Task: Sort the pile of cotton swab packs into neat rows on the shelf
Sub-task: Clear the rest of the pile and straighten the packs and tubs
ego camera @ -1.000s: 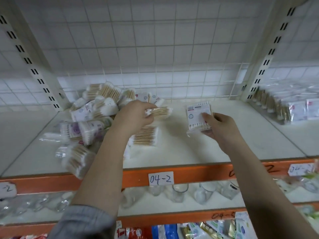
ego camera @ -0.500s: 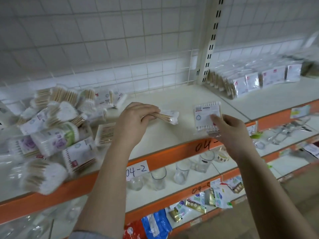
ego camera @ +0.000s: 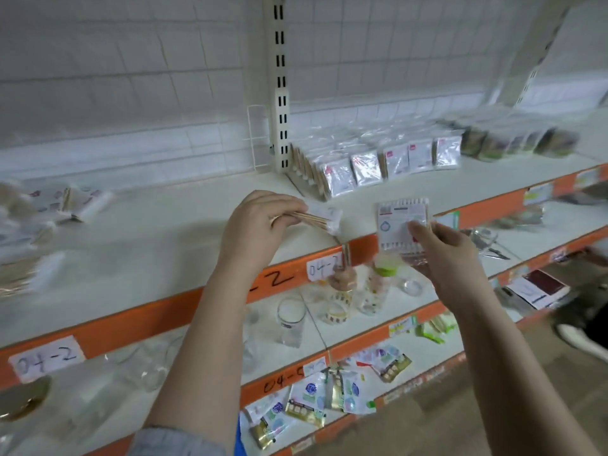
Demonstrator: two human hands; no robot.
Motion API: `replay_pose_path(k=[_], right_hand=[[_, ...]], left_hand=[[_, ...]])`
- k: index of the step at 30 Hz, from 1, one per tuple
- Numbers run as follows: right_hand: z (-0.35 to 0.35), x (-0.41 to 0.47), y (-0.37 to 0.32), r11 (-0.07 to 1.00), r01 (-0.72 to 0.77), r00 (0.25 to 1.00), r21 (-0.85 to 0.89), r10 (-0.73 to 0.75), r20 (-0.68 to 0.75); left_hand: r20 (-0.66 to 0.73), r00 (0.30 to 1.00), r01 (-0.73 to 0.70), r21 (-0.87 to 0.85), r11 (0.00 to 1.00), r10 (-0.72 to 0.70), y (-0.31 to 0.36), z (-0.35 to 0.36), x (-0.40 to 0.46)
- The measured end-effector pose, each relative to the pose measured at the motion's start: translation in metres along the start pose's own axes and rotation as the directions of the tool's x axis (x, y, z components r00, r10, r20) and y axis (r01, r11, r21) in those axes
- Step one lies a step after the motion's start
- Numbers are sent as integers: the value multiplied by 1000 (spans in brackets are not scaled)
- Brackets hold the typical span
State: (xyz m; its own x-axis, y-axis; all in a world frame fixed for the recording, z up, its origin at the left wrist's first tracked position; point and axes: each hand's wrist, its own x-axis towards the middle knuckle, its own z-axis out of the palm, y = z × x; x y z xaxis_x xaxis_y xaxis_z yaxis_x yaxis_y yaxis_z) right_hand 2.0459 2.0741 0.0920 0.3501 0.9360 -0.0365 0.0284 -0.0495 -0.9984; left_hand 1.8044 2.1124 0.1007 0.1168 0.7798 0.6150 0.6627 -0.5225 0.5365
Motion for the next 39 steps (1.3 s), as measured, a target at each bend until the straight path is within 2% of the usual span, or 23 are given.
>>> replay_pose_path(k=[8,14,21,26,32,35,39], right_hand=[[-87,67,-5,991,-121,986,55,114,121],[-107,101,-14,999,-32,972,-12,34,231],[-101,154,-17,998,42,988,-40,-36,153],[-88,193,-24,999,33,986,-33,-27,165],[-79,234,-27,986,94,988,-137,-76,134],[-75,247,-29,988,73,974,-136,-42,221],[-68,260,-24,992,-16,918,-127,65,392]], left_hand=[[-116,990,82,57,995,-75,59,73,16],[-149,985,104,99,990,-88,72,93,44],[-136,990,45,87,995,-33,60,118,93],[-113,993,-26,112,993,39,44,131,129],[-157,986,-33,126,992,53,25,134,146],[-175,984,-16,145,989,42,21,135,147],[-202,979,19,154,988,12,24,140,146]])
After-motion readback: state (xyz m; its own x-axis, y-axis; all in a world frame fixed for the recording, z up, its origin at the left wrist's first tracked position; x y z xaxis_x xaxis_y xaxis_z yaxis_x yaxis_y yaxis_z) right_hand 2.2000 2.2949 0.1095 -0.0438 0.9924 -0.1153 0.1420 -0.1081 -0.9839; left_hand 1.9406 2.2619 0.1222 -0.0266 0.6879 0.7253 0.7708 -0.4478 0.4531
